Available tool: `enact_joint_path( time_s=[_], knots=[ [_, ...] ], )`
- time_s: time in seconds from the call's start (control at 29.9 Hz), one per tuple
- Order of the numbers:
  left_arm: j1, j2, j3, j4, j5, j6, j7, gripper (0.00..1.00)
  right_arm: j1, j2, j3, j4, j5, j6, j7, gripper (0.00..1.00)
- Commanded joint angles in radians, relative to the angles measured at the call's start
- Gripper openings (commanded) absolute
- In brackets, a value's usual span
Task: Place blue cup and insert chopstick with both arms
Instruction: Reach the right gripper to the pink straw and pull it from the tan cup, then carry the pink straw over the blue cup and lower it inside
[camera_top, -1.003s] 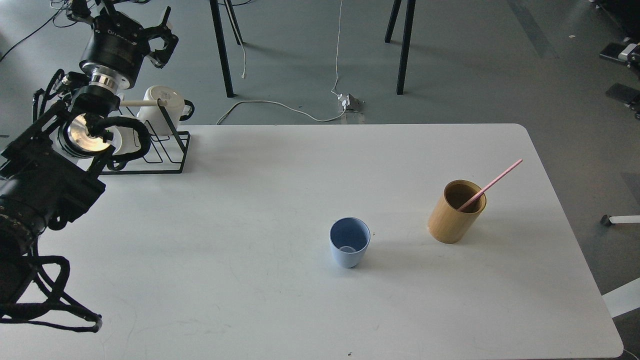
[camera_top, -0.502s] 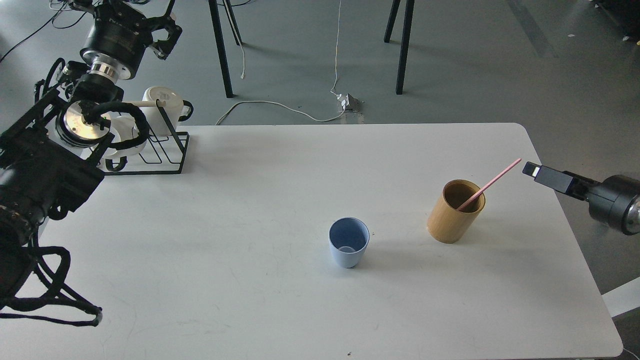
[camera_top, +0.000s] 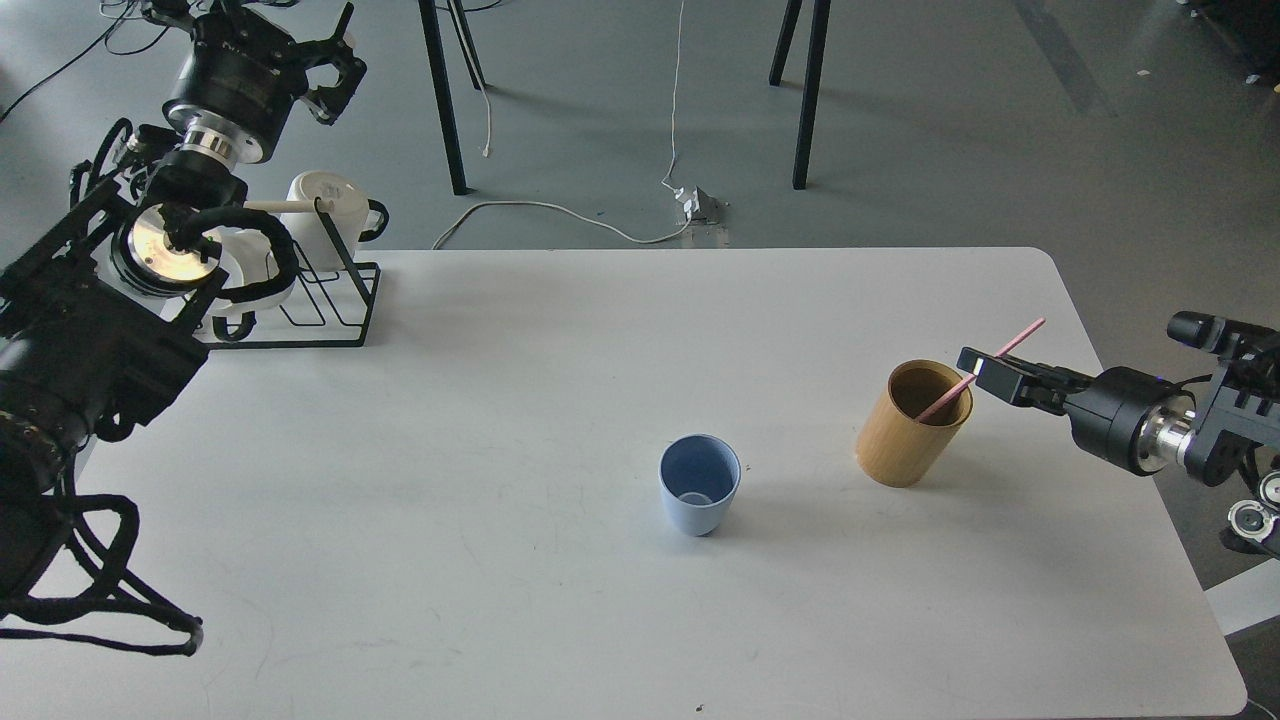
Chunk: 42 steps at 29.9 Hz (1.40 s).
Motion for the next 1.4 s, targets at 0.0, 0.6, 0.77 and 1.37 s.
enact_joint_path(
  time_s=[0.0,0.6,0.77,1.37],
  knots=[
    [-0.002,0.001,-0.004,0.0,0.0,0.0,0.027,0.99,0.013,0.017,-0.001,-0.019,-0.029,0.007,0.005,0.29],
    [-0.011,-0.002,-0.01,-0.003,-0.002,0.0,0.084,0.99,0.108,-0.018,-0.032,0.01,-0.053,-0.001,0.007,0.0],
    [-0.018,-0.001,-0.011,-0.004,-0.002,0.0,0.082,0.99,0.226,-0.114,-0.032,0.079,-0.046,0.025,0.007,0.0],
    [-0.019,0.006,-0.013,-0.004,-0.002,0.0,0.076,0.99,0.53,0.009,-0.038,0.226,0.211,0.302,-0.139,0.0]
  ],
)
